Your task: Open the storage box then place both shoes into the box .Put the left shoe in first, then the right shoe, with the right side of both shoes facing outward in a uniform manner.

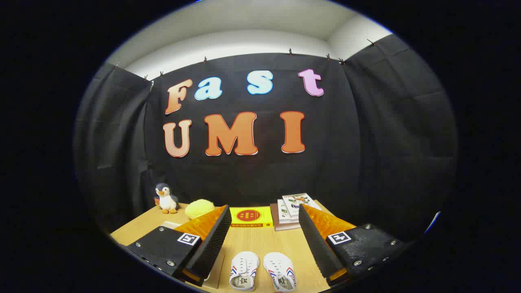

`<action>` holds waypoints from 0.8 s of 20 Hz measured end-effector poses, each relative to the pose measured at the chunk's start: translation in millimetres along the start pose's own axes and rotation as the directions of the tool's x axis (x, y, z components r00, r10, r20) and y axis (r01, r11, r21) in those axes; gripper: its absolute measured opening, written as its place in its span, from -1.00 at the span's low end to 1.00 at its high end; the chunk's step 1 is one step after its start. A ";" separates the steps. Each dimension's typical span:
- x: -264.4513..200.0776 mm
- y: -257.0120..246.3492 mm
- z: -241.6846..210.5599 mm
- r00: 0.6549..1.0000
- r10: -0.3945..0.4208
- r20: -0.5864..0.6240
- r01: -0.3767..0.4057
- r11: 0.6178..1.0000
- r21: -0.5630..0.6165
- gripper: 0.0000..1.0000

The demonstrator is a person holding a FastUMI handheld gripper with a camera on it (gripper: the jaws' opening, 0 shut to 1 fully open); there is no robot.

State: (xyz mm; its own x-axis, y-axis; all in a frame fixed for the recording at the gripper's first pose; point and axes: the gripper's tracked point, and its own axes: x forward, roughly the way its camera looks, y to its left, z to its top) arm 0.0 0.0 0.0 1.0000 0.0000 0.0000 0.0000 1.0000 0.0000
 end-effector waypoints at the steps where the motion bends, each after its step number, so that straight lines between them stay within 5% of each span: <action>1: -0.1 -5.0 -2.5 1.000 -0.013 -0.014 0.013 1.000 0.001 0.97; 7: 4.1 -24.1 0.9 0.999 -0.037 0.005 0.037 0.999 -0.032 0.96; 16: 27.0 -26.8 -5.1 0.991 0.126 -0.046 -0.126 0.992 -0.010 0.97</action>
State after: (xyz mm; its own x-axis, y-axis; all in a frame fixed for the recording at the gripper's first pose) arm 27.0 -26.8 -5.1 0.9910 0.1258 -0.0463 -0.1264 0.9919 -0.0103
